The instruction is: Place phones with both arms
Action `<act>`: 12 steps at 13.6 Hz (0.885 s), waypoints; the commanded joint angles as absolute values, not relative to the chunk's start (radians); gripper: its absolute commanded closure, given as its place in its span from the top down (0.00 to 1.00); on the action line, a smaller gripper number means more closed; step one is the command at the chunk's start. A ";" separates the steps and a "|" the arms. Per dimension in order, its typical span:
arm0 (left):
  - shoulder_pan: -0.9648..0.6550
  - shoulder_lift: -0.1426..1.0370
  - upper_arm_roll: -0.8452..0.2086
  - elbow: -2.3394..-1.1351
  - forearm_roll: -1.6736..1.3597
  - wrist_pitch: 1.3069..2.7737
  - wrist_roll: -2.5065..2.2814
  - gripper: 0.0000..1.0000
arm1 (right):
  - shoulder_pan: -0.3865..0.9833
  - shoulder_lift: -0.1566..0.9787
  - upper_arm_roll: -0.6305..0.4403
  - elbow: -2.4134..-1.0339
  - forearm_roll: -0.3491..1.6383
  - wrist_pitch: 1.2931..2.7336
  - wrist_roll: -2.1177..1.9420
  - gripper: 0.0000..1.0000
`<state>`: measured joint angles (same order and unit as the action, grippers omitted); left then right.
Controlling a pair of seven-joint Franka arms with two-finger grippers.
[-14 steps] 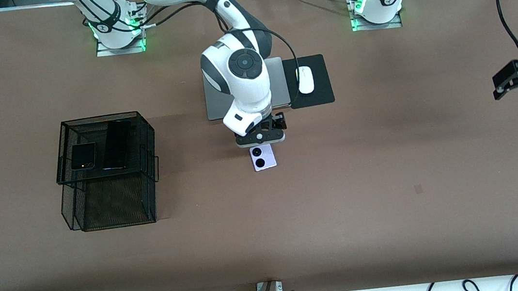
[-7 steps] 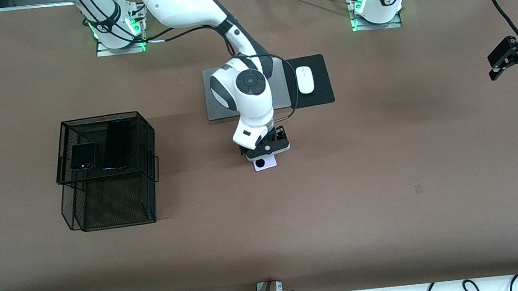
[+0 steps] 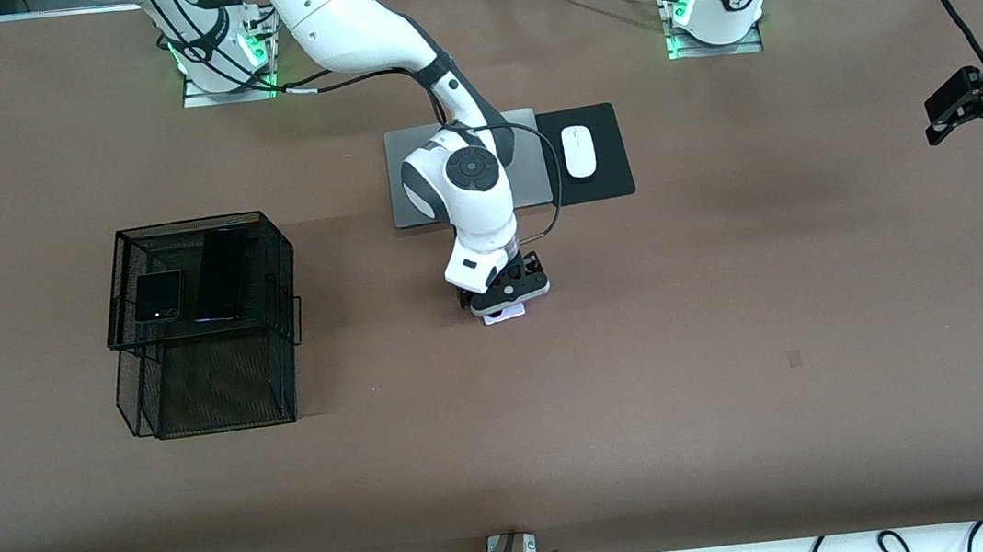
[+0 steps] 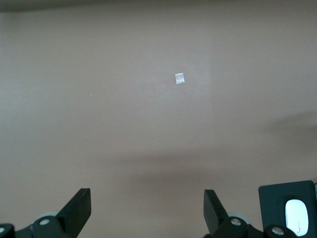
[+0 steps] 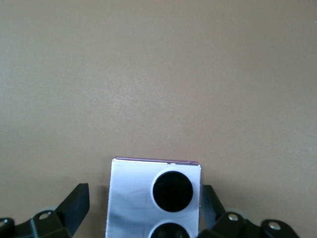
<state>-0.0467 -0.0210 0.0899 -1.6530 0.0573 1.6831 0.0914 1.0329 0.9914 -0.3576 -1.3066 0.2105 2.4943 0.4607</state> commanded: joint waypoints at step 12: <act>-0.064 -0.003 0.077 -1.615 0.048 1.686 0.066 1.00 | 1.028 1.017 -0.356 -1.325 0.360 2.531 0.466 0.91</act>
